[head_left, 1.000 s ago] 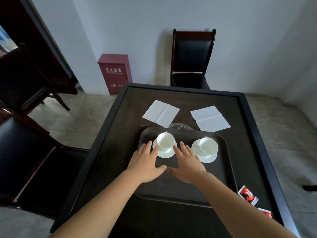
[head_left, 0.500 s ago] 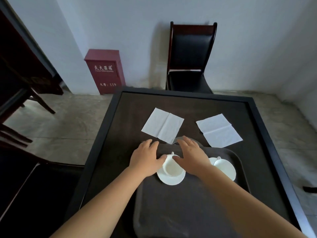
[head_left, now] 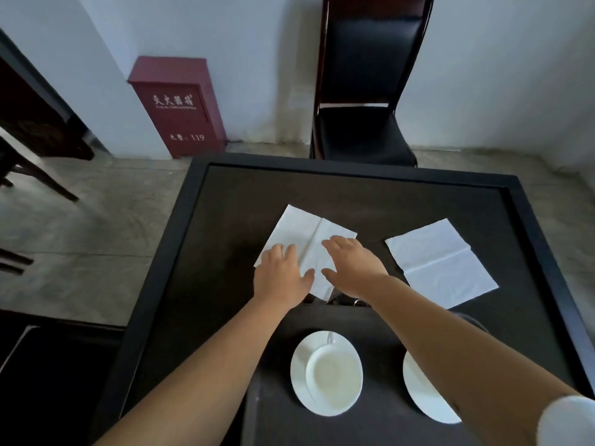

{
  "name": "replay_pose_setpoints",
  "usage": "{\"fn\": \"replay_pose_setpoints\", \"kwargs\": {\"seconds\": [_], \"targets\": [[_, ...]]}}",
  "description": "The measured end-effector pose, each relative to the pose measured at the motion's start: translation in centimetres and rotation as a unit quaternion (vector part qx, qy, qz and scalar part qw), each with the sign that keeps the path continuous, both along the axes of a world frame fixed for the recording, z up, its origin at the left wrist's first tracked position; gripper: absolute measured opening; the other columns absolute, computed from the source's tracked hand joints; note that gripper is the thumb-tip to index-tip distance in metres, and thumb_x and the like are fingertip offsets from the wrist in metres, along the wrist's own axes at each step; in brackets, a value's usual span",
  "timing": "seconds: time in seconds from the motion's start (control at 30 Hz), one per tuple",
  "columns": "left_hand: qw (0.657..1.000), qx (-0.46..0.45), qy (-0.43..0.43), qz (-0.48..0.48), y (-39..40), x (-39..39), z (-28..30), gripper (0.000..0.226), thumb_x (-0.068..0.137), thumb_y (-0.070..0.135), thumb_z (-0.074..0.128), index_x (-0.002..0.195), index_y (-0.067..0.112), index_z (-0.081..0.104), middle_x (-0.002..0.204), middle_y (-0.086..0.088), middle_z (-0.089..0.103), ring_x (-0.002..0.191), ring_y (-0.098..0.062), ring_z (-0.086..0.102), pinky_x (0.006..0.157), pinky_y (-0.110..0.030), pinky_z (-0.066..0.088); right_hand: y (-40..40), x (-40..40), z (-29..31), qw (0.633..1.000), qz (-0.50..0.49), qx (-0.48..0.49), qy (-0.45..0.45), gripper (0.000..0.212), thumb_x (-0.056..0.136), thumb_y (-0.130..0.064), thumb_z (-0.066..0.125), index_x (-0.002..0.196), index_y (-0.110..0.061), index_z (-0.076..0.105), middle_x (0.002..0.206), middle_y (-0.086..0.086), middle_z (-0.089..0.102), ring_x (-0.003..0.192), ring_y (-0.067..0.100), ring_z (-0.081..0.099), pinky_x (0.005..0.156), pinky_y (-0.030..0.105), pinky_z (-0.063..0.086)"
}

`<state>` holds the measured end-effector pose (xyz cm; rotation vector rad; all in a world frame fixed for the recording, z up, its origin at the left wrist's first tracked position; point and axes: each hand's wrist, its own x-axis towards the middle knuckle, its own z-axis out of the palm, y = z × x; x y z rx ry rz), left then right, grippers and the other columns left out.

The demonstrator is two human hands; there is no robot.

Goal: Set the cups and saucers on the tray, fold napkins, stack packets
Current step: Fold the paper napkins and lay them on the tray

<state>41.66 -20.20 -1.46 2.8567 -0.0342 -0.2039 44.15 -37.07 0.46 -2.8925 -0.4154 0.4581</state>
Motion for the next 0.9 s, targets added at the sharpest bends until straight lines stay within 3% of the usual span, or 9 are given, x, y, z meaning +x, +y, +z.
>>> {"fn": "replay_pose_setpoints", "kwargs": {"seconds": [0.1, 0.33, 0.53, 0.7, 0.8, 0.9], "targets": [[0.999, 0.031, -0.035, -0.003, -0.3, 1.4, -1.7, 0.065, 0.083, 0.064, 0.055, 0.128, 0.019, 0.047, 0.130, -0.008, 0.051, 0.116, -0.026, 0.047, 0.091, -0.037, 0.045, -0.4, 2.7, -1.7, 1.000, 0.014, -0.009, -0.011, 0.061, 0.094, -0.040, 0.055, 0.146, -0.023, 0.029, 0.158, 0.002, 0.026, 0.142, 0.025, 0.024, 0.106, 0.044, 0.037], [0.990, 0.099, -0.090, -0.050, 0.8, 2.4, -4.6, 0.075, 0.075, 0.071, 0.045, 0.127, 0.018, 0.046, 0.124, -0.009, 0.054, 0.106, -0.028, 0.052, 0.081, -0.042, 0.043, -2.1, 6.2, -5.0, 0.991, 0.127, -0.049, -0.004, 0.068, 0.094, -0.051, 0.046, 0.151, -0.030, 0.016, 0.163, -0.003, 0.006, 0.147, 0.021, 0.007, 0.116, 0.043, 0.016], [0.990, 0.065, -0.053, -0.111, 1.4, 3.9, -4.8, 0.080, 0.073, 0.058, 0.055, 0.141, 0.022, 0.035, 0.142, 0.000, 0.040, 0.128, -0.024, 0.037, 0.097, -0.048, 0.028, -3.3, 4.1, -5.3, 0.995, 0.062, -0.060, -0.048, 0.069, 0.082, -0.065, 0.047, 0.142, -0.032, 0.034, 0.155, -0.005, 0.028, 0.138, 0.022, 0.027, 0.110, 0.046, 0.027], [0.983, 0.023, -0.024, -0.181, 1.1, 5.8, -4.6, 0.071, 0.075, 0.048, 0.050, 0.139, 0.025, 0.029, 0.150, 0.004, 0.028, 0.139, -0.022, 0.021, 0.106, -0.049, 0.018, -3.8, 2.0, -4.3, 0.988, 0.055, -0.103, -0.098, 0.062, 0.079, -0.074, 0.041, 0.122, -0.030, 0.053, 0.117, -0.002, 0.057, 0.105, 0.023, 0.052, 0.087, 0.043, 0.041], [0.976, 0.017, -0.024, -0.214, 0.9, 6.0, -5.0, 0.070, 0.082, 0.056, 0.052, 0.140, 0.025, 0.028, 0.152, 0.001, 0.023, 0.144, -0.027, 0.014, 0.109, -0.052, 0.017, -4.0, 1.2, -4.2, 0.988, 0.045, -0.105, -0.108, 0.060, 0.079, -0.074, 0.037, 0.112, -0.029, 0.060, 0.099, -0.004, 0.062, 0.096, 0.023, 0.057, 0.081, 0.041, 0.041], [0.966, 0.011, 0.009, -0.258, 1.6, 6.7, -5.5, 0.072, 0.083, 0.054, 0.051, 0.145, 0.029, 0.023, 0.162, 0.003, 0.007, 0.149, -0.021, -0.006, 0.112, -0.051, 0.007, -4.3, 1.7, -4.6, 0.990, 0.007, -0.071, -0.120, 0.058, 0.082, -0.071, 0.039, 0.111, -0.026, 0.060, 0.098, -0.003, 0.062, 0.097, 0.024, 0.057, 0.082, 0.040, 0.042]]}}
